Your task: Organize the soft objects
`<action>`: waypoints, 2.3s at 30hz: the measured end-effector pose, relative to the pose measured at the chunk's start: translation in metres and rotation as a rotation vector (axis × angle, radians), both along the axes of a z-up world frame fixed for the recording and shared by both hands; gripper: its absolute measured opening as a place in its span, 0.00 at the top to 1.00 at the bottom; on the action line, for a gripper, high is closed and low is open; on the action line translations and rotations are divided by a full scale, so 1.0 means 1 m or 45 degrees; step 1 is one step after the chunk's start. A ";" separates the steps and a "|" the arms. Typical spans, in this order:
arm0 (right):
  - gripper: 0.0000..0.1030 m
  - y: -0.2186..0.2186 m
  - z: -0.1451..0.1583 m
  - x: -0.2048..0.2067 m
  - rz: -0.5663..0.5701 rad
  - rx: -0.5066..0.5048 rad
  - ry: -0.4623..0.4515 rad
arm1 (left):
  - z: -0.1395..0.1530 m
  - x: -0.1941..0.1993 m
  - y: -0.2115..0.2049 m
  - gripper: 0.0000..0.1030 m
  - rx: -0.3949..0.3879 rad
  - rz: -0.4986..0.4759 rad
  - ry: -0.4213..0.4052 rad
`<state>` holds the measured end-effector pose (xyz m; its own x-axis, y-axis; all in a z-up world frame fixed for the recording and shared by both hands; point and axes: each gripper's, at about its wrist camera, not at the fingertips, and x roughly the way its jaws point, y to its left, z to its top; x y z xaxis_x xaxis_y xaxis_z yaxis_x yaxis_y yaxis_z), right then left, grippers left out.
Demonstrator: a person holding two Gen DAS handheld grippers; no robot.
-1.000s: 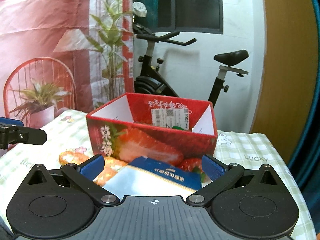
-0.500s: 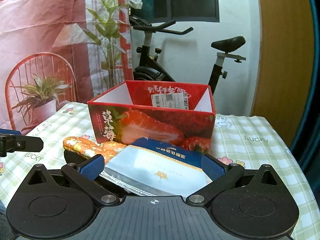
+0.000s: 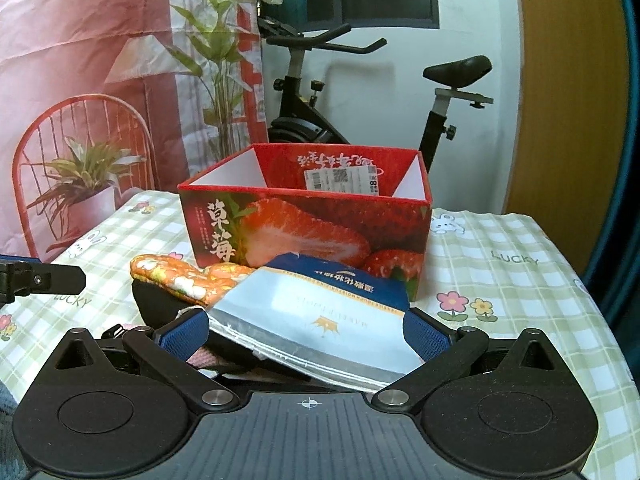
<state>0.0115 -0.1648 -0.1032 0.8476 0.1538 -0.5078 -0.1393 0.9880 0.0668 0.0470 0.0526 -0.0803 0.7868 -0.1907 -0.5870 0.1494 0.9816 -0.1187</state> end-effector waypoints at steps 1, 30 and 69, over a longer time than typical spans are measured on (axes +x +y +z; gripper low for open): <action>0.00 0.000 0.000 0.000 0.001 0.000 0.002 | 0.000 0.000 0.000 0.00 0.001 -0.002 0.000; 0.00 -0.006 -0.025 -0.004 0.003 0.019 0.152 | -0.031 0.006 0.003 0.20 -0.089 -0.072 0.149; 0.39 -0.024 -0.058 0.008 -0.020 0.203 0.336 | -0.075 0.024 0.003 0.49 -0.162 -0.092 0.349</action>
